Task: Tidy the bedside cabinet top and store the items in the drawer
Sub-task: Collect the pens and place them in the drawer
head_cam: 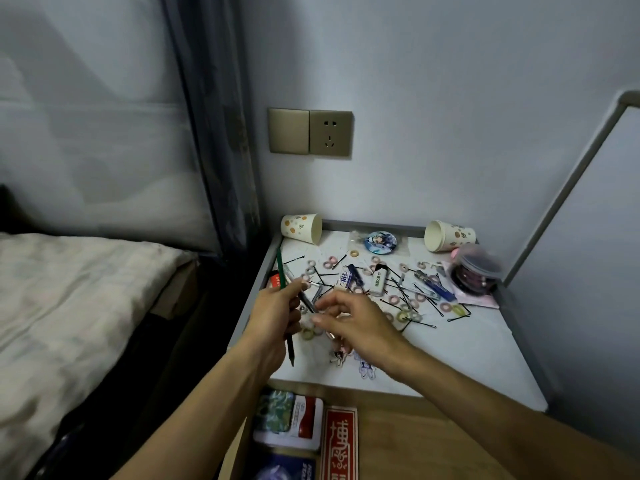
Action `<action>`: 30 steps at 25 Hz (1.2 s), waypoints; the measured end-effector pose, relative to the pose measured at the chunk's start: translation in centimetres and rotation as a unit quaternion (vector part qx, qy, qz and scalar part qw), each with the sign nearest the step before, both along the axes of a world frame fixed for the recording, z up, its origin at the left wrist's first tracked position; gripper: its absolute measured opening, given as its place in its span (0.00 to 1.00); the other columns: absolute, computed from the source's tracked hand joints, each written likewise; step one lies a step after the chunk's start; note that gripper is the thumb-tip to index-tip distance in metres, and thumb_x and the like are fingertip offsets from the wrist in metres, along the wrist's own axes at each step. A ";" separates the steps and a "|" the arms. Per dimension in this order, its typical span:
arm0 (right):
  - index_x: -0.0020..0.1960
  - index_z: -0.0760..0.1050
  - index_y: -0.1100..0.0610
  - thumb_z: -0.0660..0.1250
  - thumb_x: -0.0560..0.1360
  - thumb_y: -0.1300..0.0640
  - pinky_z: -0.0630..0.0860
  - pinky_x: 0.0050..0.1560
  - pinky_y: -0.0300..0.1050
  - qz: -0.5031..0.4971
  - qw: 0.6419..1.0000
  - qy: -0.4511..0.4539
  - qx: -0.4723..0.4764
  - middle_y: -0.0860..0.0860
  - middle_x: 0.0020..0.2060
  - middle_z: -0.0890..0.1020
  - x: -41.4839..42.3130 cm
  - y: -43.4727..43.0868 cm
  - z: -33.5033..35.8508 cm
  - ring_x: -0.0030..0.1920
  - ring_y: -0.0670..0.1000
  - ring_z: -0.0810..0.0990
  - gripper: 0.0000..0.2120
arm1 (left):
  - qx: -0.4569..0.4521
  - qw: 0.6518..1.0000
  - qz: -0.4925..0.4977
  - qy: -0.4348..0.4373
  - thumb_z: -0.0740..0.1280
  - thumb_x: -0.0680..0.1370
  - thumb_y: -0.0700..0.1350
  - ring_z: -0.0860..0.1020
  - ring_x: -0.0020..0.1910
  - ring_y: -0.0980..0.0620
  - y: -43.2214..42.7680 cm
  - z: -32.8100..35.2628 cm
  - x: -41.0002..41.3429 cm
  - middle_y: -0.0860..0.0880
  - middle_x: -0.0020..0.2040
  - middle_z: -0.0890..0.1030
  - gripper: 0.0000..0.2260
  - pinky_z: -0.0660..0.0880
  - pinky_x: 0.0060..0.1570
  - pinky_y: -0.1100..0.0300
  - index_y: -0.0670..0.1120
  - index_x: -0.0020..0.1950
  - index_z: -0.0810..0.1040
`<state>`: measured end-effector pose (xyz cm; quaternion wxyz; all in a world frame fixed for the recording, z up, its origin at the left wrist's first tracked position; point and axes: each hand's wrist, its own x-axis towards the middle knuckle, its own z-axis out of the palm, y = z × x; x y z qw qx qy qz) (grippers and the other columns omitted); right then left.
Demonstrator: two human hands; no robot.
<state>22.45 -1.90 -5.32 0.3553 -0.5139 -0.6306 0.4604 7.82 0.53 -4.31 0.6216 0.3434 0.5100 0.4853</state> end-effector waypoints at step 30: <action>0.45 0.77 0.54 0.62 0.81 0.53 0.69 0.34 0.34 -0.087 0.990 -0.107 -0.014 0.47 0.34 0.82 3.6 -2.6 1.8 0.29 0.36 0.76 0.09 | -0.005 0.992 -0.085 -0.089 0.57 0.84 0.51 0.79 0.33 0.54 -3.4 1.0 2.5 0.44 0.46 0.85 0.18 0.71 0.27 0.63 0.44 0.42 0.79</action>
